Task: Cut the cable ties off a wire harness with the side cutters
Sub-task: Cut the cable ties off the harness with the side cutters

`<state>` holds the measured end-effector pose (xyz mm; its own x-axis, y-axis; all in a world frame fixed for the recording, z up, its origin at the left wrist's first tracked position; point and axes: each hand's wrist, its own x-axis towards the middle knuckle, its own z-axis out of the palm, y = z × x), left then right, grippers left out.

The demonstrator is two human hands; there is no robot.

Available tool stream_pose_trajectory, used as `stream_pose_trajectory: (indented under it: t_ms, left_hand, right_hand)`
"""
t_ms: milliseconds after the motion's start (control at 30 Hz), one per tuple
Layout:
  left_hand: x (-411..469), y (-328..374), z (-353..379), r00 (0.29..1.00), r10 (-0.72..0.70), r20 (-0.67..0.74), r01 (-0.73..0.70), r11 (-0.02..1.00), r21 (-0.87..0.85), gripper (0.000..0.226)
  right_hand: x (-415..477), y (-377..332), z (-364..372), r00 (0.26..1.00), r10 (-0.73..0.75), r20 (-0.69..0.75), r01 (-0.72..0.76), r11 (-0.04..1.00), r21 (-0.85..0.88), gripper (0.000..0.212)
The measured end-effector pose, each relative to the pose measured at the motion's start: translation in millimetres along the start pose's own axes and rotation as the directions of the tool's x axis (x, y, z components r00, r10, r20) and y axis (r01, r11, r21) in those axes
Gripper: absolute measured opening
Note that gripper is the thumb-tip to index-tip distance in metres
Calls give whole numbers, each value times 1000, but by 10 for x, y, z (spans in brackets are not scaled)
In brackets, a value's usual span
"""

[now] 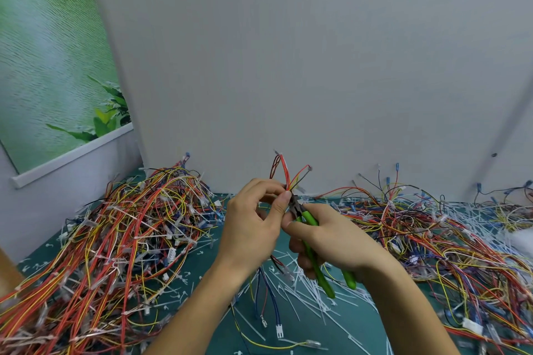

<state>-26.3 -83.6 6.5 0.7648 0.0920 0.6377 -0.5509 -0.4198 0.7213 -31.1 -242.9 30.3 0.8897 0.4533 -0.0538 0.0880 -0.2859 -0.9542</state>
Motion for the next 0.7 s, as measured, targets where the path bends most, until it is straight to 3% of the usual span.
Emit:
stream_pose_trajectory:
  t_ms: [200, 500, 700]
  left_hand:
    - [9, -2, -6, 999, 48, -14, -49, 999, -1, 4]
    - [18, -29, -7, 998, 56, -8, -56, 998, 25, 4]
    - [11, -7, -7, 998, 58, -13, -58, 998, 22, 4]
  right_hand:
    - [-2, 10, 6, 1000, -12, -7, 11, 1000, -16, 19]
    - [-25, -59, 11, 998, 28, 63, -33, 997, 75, 8]
    - [-22, -37, 16, 999, 28, 40, -31, 998, 64, 14]
